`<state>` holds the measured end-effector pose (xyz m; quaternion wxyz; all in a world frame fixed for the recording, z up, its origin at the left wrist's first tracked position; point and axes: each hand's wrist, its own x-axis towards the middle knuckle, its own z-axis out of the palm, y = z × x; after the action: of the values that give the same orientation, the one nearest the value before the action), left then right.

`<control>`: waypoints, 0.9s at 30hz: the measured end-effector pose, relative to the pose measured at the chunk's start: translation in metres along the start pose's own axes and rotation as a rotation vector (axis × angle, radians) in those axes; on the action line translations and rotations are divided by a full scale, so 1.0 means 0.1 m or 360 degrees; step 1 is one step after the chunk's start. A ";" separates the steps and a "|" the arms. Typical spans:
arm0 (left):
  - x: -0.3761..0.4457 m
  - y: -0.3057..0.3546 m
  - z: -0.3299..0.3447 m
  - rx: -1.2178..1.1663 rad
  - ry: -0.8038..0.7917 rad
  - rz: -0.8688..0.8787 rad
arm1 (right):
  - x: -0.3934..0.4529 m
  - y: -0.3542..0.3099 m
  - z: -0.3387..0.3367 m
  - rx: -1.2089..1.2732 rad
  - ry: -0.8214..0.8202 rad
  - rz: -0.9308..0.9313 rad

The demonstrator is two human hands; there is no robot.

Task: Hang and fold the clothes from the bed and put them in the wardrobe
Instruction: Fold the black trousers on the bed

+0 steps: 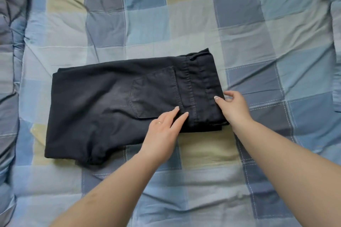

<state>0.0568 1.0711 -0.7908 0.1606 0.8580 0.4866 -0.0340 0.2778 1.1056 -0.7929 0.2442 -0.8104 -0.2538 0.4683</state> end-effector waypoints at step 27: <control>-1.62 -1.13 0.05 -0.2249 0.0506 -0.1921 | -1.81 0.17 1.66 -0.0490 -0.0337 -0.0999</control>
<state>-0.1238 0.9895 -0.7881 0.5308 0.1595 0.7729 0.3091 0.0556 1.0036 -0.7622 0.2236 -0.6673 -0.5816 0.4080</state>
